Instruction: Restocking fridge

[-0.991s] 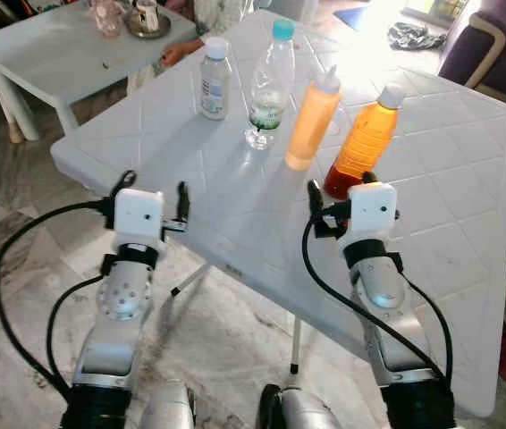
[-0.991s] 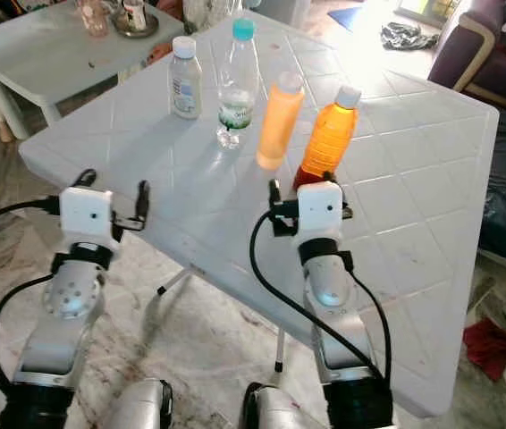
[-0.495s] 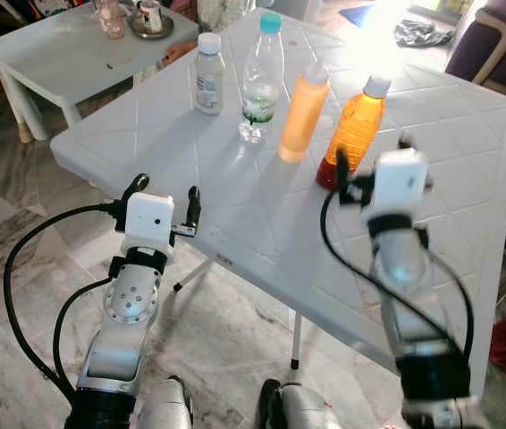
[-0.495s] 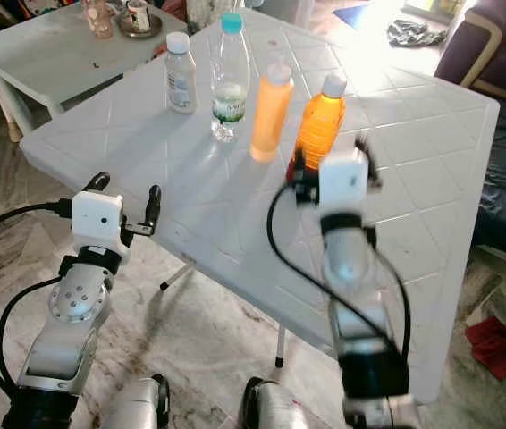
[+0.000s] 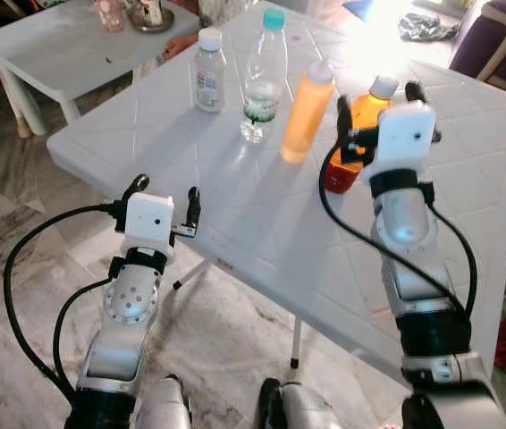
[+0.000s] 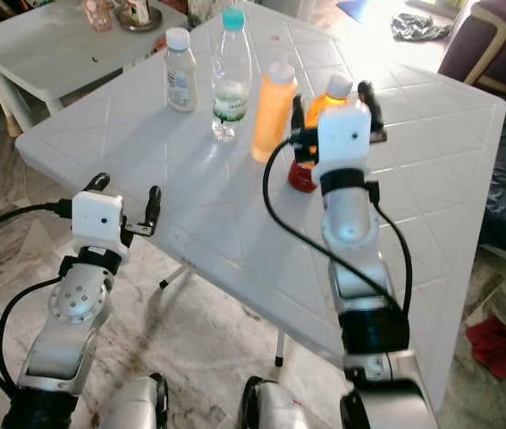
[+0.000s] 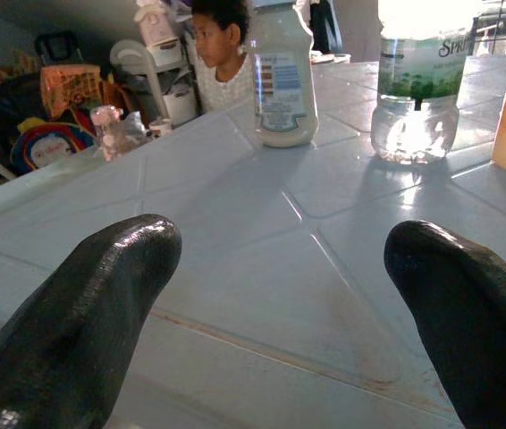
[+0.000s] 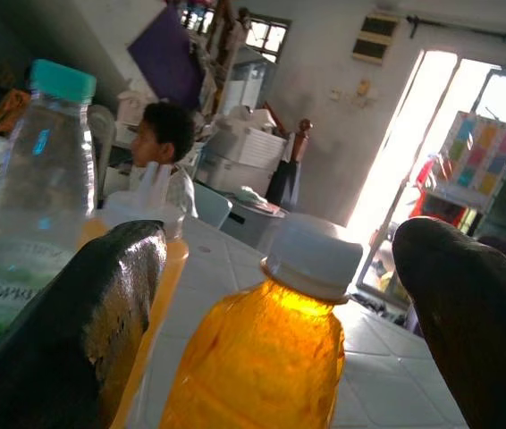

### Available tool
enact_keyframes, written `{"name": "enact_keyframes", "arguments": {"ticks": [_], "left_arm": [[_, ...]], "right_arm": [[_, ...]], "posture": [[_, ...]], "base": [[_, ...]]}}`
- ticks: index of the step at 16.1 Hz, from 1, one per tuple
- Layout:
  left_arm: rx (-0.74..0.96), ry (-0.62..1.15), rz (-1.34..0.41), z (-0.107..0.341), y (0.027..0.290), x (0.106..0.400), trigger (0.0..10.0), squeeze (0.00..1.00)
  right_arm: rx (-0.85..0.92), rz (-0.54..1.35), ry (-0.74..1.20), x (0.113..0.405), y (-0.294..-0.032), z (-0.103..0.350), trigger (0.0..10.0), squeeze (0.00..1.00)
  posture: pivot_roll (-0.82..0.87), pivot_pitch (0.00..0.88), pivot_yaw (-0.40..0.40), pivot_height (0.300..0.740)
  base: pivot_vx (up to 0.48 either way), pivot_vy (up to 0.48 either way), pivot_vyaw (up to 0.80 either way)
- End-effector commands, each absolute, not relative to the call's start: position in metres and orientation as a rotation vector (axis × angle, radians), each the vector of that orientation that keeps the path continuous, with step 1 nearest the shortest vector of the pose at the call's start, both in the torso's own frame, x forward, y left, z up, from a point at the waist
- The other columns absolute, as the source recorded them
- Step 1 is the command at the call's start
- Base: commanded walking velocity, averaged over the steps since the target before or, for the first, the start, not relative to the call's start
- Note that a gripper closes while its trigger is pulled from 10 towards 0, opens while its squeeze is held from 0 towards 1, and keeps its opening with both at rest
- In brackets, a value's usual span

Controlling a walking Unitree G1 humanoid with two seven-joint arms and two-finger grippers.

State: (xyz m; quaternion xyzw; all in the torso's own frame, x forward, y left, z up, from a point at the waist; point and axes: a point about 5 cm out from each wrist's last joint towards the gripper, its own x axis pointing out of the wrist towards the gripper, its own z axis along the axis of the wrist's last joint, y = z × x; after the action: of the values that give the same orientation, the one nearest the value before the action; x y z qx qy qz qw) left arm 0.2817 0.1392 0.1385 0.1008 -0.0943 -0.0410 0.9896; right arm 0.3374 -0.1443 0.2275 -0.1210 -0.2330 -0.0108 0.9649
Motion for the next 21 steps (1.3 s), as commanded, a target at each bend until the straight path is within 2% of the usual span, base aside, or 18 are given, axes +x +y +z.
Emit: {"name": "enact_keyframes", "arguments": {"ticks": [1, 5, 6, 7, 8, 21], "left_arm": [[0.205, -0.201, -0.087, 0.142, 0.137, 0.281, 10.0, 0.0], [0.205, -0.198, -0.093, 0.141, 0.136, 0.281, 10.0, 0.0], [0.205, -0.198, -0.094, 0.141, 0.135, 0.282, 10.0, 0.0], [0.205, -0.198, -0.095, 0.141, 0.135, 0.282, 10.0, 0.0], [0.204, -0.197, -0.096, 0.141, 0.135, 0.282, 10.0, 0.0], [0.2, -0.18, -0.106, 0.139, 0.134, 0.281, 10.0, 0.0]], "right_arm": [[-0.21, -0.064, -0.451, 0.342, -0.154, 0.23, 10.0, 0.0], [-0.178, -0.075, -0.405, 0.359, -0.158, 0.236, 10.0, 0.0], [-0.171, -0.078, -0.398, 0.361, -0.159, 0.237, 8.7, 0.0], [-0.164, -0.084, -0.391, 0.364, -0.16, 0.238, 3.6, 0.0], [-0.146, -0.099, -0.359, 0.368, -0.162, 0.238, 0.0, 0.0], [-0.042, -0.046, -0.295, 0.372, -0.148, 0.242, 0.0, 0.0]], "posture": [[0.14, 0.181, -0.079, 0.74], [0.14, 0.18, -0.081, 0.74], [0.15, 0.181, -0.081, 0.74], [0.15, 0.181, -0.081, 0.74], [0.15, 0.18, -0.084, 0.74], [0.15, 0.182, -0.087, 0.74]], "base": [[0.0, 0.0, 0.0], [0.0, 0.0, 0.0], [0.0, 0.0, 0.0], [0.0, 0.0, 0.0], [0.0, 0.0, 0.0], [0.0, 0.0, 0.0]]}}
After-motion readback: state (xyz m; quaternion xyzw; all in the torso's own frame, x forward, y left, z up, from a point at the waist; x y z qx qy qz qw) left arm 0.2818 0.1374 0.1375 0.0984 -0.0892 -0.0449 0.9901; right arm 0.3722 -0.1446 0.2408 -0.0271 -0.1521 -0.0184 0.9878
